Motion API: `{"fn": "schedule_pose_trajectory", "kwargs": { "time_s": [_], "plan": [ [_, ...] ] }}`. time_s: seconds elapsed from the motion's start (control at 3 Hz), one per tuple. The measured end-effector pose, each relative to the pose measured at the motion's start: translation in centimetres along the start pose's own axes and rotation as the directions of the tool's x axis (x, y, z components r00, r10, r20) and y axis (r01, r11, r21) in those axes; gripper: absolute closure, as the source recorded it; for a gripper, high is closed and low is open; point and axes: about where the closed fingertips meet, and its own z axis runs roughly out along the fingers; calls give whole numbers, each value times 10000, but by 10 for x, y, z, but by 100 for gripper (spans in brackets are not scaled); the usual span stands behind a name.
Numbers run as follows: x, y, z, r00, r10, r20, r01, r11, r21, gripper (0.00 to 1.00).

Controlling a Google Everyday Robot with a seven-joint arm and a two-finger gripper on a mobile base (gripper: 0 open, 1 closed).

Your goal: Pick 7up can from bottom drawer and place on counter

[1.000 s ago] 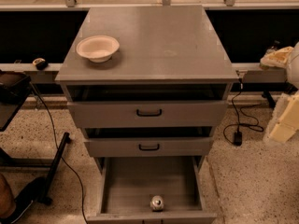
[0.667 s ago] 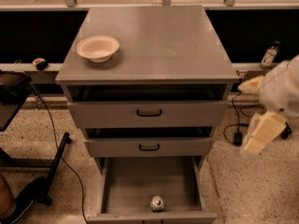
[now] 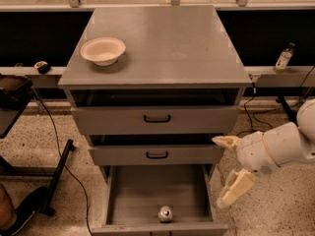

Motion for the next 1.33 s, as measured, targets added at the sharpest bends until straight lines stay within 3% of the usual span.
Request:
{"fn": "schedule_pose_trajectory", "kwargs": {
  "time_s": [0.33, 0.67, 1.0, 1.33],
  "plan": [
    [-1, 0, -1, 9989, -452, -130, 452, 9990, -12, 0],
    [7, -14, 7, 9942, -16, 1078, -30, 9991, 419, 0],
    [56, -19, 53, 9689, -70, 2472, -95, 9978, 656, 0],
    [89, -32, 66, 9379, -606, 3414, 319, 9955, 892, 0]
  ]
}}
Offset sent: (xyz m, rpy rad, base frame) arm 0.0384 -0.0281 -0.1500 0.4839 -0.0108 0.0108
